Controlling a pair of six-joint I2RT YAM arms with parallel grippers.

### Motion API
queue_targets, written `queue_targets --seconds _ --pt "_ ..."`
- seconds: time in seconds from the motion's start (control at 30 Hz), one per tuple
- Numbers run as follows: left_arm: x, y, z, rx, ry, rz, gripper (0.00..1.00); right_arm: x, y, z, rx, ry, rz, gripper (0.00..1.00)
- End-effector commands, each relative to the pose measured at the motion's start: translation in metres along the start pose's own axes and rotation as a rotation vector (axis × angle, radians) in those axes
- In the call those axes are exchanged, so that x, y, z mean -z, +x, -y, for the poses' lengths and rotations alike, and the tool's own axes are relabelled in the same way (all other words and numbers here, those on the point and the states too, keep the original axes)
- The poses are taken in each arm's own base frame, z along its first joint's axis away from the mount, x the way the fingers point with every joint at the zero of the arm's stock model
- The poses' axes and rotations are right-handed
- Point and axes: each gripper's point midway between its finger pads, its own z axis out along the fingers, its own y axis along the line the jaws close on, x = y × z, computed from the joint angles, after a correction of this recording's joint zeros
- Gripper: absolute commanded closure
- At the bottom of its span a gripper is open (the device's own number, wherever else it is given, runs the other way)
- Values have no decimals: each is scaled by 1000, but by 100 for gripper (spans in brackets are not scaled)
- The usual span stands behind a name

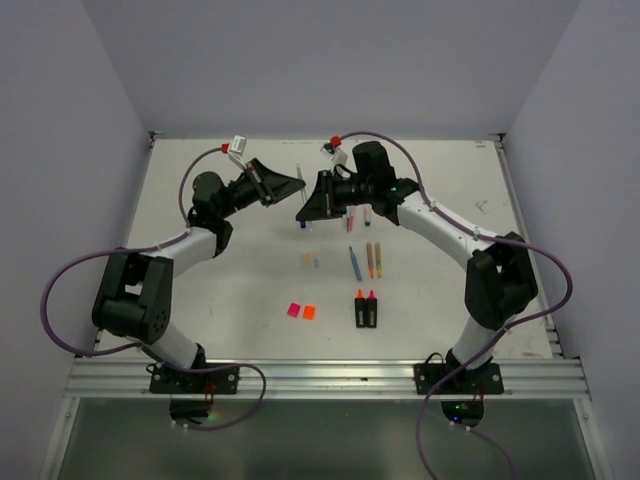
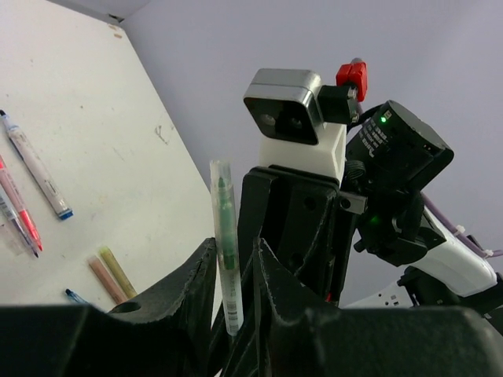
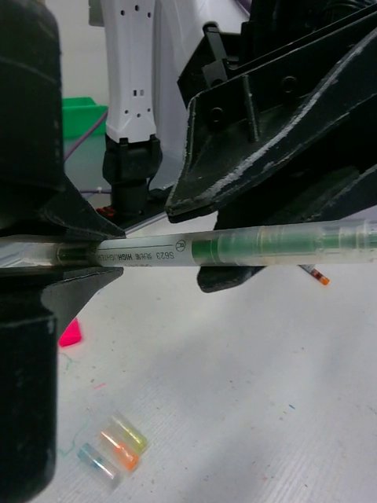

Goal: Open the pen caps

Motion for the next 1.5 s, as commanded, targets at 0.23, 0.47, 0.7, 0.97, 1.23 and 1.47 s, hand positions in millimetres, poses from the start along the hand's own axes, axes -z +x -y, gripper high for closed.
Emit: queue_targets --seconds 0.23,0.47,0.7,0.97,1.23,1.47 --pt "-12 -40 14 -118 41 52 75 7 30 -5 -43 -35 -109 100" --pt "-14 -43 10 -112 36 56 78 6 34 -4 -50 -44 -120 100" --pt "-13 -32 8 -99 36 30 79 1 26 -6 -45 -62 -115 100" --pt "-14 -24 7 -121 23 -14 74 -5 19 -8 -60 -82 -115 100" --pt "-15 -16 2 -121 11 -43 75 -4 16 -10 -61 -85 -105 100" --pt "-16 -11 -1 -122 0 -67 96 -6 11 -9 -73 -83 -90 100"
